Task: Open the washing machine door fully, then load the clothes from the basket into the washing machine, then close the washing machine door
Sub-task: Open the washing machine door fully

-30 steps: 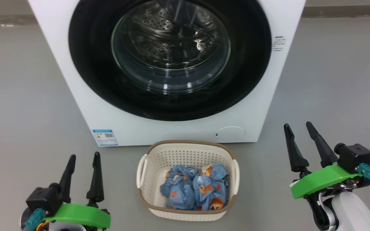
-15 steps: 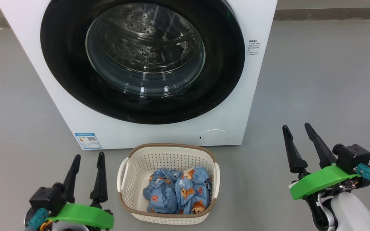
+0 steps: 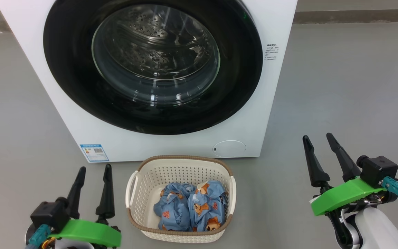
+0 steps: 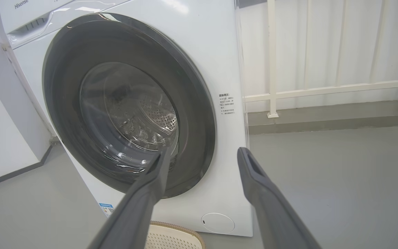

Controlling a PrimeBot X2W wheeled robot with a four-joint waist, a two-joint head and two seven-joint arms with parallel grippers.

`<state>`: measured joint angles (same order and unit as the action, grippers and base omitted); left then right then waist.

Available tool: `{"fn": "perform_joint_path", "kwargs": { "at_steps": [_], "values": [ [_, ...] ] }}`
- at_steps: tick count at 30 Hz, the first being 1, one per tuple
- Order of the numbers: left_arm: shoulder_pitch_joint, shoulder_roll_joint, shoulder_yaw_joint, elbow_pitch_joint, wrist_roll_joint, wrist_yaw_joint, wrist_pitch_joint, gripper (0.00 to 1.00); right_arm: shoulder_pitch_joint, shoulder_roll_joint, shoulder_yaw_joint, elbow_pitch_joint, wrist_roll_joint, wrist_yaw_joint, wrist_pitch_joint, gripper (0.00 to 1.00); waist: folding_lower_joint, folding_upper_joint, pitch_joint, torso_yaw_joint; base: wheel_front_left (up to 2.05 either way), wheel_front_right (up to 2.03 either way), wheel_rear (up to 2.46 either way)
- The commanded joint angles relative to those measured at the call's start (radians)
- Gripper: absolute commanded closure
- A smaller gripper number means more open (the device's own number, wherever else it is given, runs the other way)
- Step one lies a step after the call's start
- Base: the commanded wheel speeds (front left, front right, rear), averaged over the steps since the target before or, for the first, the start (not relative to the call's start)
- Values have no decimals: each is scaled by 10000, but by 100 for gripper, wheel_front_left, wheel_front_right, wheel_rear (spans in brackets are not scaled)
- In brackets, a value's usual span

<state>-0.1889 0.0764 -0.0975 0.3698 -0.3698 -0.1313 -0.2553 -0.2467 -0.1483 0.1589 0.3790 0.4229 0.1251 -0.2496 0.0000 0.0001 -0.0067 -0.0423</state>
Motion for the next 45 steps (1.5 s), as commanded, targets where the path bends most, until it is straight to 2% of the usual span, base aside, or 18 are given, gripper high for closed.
{"fn": "perform_joint_path", "kwargs": {
  "at_steps": [1,29,45],
  "values": [
    [-430,199,268,-201,-38,6,-65,0,-404,-69,207,-202,88,56,-122,0,0,-1,2,-1,0,0,0],
    [-456,193,397,-212,-113,6,-65,0,-464,-67,-41,-185,104,56,-122,0,0,-1,106,99,0,0,0],
    [-552,28,751,-459,-81,144,-65,0,-1062,-479,-399,-139,198,56,-122,0,0,-1,536,289,0,0,0]
  ]
}}
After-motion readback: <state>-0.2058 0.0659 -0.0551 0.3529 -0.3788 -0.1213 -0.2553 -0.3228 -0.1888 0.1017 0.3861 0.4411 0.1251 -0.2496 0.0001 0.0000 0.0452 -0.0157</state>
